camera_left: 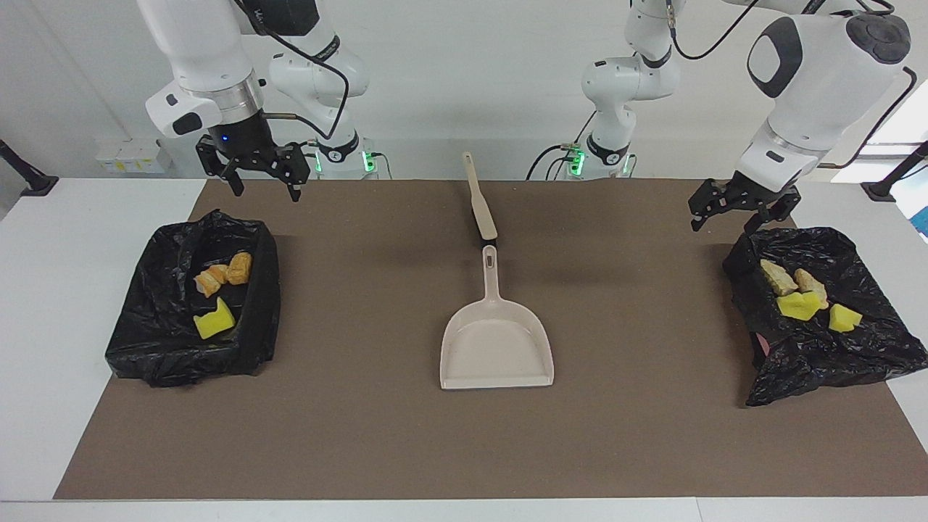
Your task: Sweep and dump trash in bin
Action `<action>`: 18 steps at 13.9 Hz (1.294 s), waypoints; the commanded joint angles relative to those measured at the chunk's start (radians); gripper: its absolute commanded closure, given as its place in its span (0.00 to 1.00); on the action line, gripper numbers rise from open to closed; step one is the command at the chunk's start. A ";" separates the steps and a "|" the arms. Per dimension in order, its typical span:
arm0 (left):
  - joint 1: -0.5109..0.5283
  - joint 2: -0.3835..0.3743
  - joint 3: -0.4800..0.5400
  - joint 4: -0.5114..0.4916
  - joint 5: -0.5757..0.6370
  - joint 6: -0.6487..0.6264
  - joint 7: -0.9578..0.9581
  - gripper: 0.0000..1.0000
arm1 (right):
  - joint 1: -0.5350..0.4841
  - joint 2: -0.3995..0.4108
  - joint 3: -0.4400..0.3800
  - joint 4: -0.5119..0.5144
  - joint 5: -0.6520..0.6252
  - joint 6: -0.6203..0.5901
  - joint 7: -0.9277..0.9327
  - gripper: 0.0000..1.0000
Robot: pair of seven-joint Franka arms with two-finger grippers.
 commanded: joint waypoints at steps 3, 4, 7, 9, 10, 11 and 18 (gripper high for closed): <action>0.011 -0.046 -0.006 0.010 0.028 -0.077 0.030 0.00 | -0.011 -0.015 0.000 -0.014 0.024 0.012 -0.014 0.00; 0.011 -0.054 -0.005 -0.004 0.028 -0.075 0.032 0.00 | -0.011 -0.015 0.000 -0.015 0.024 0.012 -0.014 0.00; 0.009 -0.054 -0.005 -0.001 0.028 -0.075 0.030 0.00 | -0.011 -0.015 0.000 -0.014 0.024 0.012 -0.014 0.00; 0.009 -0.052 -0.005 0.004 0.019 -0.087 0.030 0.00 | -0.011 -0.015 0.000 -0.015 0.024 0.012 -0.014 0.00; 0.009 -0.052 -0.005 0.005 0.017 -0.093 0.030 0.00 | -0.011 -0.015 0.000 -0.014 0.024 0.012 -0.014 0.00; 0.008 -0.052 -0.005 0.004 0.016 -0.093 0.029 0.00 | -0.011 -0.015 0.000 -0.014 0.024 0.012 -0.014 0.00; 0.006 -0.054 -0.005 0.002 0.014 -0.101 0.029 0.00 | -0.011 -0.015 0.000 -0.014 0.024 0.012 -0.014 0.00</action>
